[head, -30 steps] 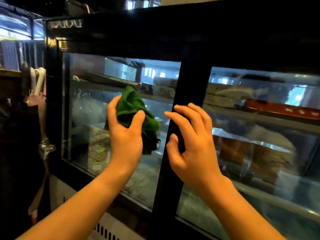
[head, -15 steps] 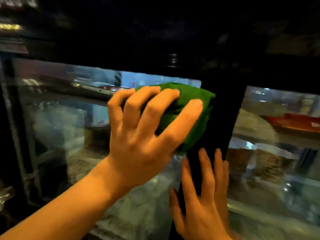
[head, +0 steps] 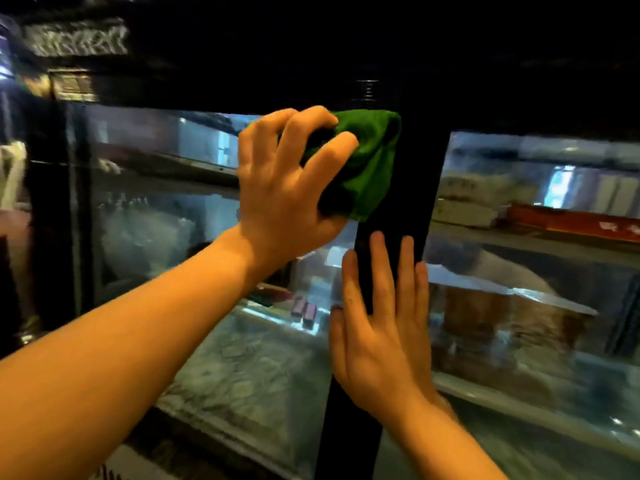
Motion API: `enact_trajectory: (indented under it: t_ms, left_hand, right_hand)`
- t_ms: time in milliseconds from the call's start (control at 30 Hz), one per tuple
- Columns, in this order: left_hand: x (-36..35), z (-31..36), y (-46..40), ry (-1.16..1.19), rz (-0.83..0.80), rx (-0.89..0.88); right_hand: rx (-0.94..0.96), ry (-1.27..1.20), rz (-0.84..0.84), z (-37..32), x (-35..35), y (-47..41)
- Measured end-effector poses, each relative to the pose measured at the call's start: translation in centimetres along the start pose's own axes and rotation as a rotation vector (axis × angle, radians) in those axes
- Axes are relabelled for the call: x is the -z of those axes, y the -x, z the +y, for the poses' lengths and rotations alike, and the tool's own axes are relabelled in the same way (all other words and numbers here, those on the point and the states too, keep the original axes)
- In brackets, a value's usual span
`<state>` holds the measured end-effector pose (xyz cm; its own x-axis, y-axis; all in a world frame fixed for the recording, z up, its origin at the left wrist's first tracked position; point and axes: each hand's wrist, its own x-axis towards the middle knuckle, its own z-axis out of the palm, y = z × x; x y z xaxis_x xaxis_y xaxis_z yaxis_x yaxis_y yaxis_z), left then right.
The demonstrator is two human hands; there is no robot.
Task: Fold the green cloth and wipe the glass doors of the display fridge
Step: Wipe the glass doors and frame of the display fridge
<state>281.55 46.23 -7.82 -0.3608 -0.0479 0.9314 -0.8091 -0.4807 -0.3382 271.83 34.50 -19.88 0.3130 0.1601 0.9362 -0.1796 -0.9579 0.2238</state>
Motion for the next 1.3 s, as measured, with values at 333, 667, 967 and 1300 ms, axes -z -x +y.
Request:
enact_trajectory:
  t_ms: [333, 667, 967, 1300]
  left_hand:
    - [-0.4, 1.3, 0.1, -0.061, 0.004, 0.2]
    - [-0.4, 0.7, 0.3, -0.051, 0.031, 0.121]
    - [0.4, 1.1, 4.4, 0.06, 0.061, 0.007]
    - [2.1, 2.4, 11.7, 0.124, -0.031, 0.078]
  right_hand:
    - [-0.136, -0.019, 0.065, -1.6, -0.2, -0.5]
    - [-0.136, 0.022, 0.1, -1.4, -0.9, -0.2]
    - [-0.141, -0.072, 0.108, -1.3, -1.0, -0.1]
    - [-0.174, -0.501, 0.226, -0.8, -0.6, 0.4]
